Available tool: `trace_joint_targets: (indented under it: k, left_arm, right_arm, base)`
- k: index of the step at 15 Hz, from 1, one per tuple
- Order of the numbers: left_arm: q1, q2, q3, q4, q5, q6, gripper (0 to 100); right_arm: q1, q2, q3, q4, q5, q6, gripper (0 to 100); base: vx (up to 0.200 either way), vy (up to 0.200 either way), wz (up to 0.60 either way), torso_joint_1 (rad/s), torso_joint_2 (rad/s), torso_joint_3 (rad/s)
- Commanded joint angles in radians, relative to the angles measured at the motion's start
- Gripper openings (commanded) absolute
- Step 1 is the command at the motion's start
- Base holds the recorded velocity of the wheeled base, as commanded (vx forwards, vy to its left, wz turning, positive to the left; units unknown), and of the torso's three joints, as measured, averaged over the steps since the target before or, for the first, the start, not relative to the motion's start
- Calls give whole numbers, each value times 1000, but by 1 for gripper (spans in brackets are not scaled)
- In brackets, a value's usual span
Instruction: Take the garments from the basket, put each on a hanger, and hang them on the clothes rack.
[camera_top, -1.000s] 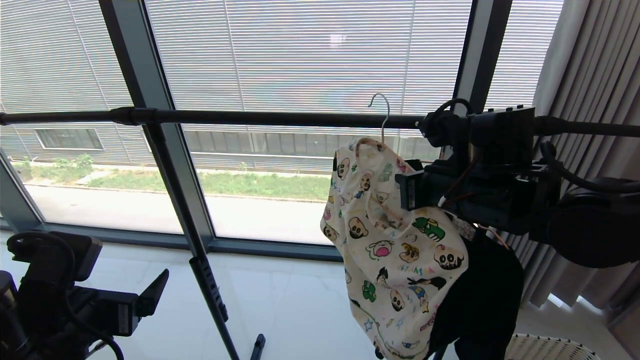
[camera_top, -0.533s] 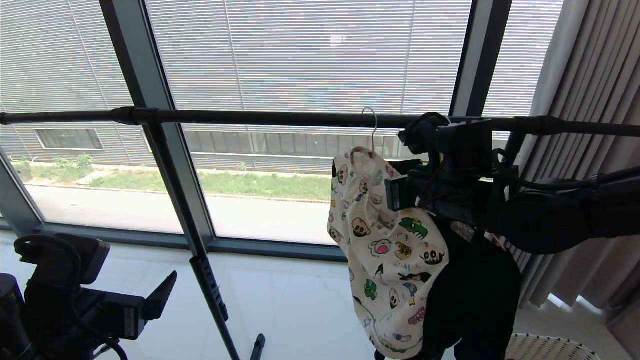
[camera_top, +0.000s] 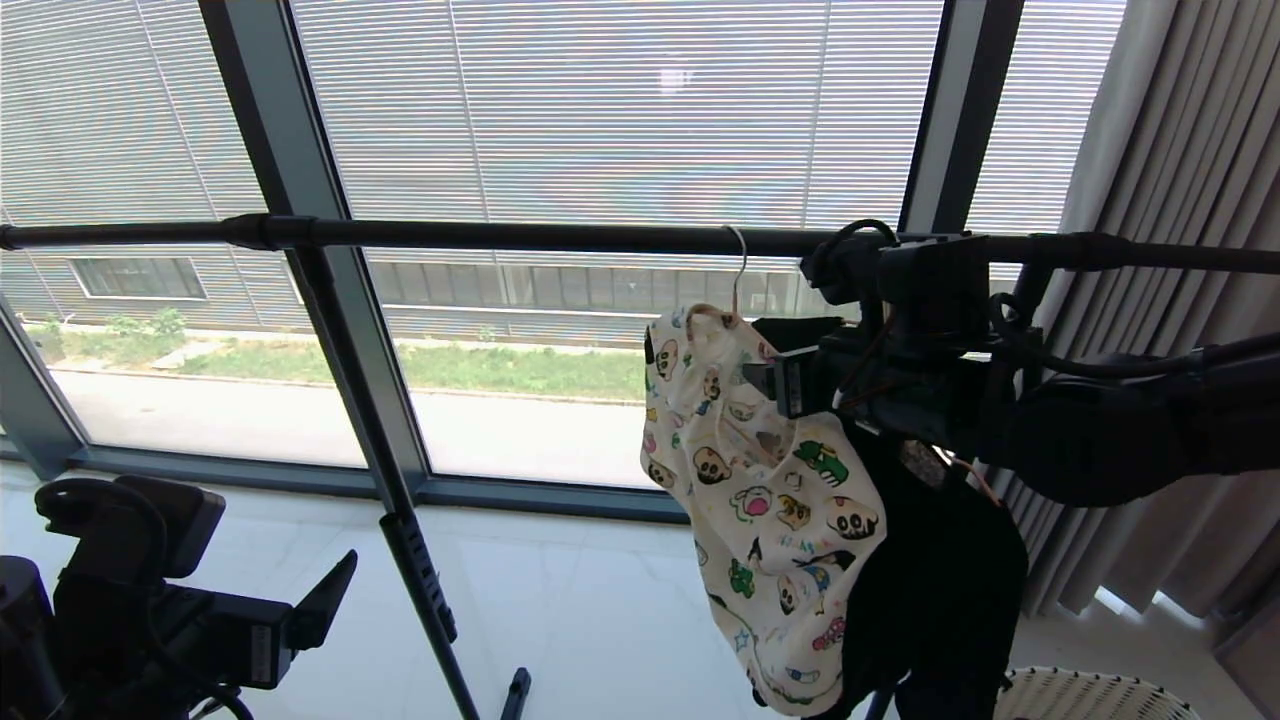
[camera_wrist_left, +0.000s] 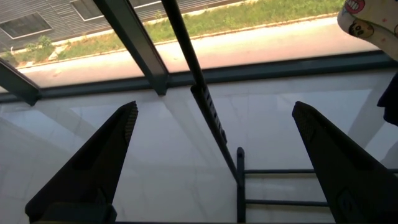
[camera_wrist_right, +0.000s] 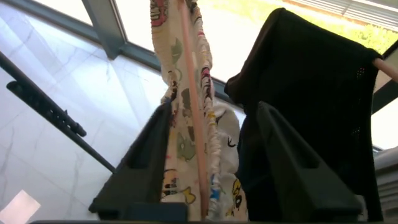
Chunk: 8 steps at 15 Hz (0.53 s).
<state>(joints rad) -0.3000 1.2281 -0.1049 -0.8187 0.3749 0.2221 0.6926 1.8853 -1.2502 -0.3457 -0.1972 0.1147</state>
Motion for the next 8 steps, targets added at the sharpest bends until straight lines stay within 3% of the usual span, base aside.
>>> trace_joint_targets:
  k: [1, 7, 8]
  left_arm:
    - [7, -9, 2, 0, 1, 0, 100]
    - [38, -7, 33, 0, 1, 0, 100]
    - [44, -7, 36, 0, 2, 0, 100]
  right_arm:
    - [-18, -97, 52, 27, -7, -4, 100]
    - [-84, -414, 258, 119, 25, -69, 100]
    - [-154, -492, 359, 145, 24, -158, 100]
  base:
    - [0, 0, 0, 0, 0, 0]
    - [0, 0, 0, 0, 0, 0]
    - [-200, -200, 0, -7, 2, 7]
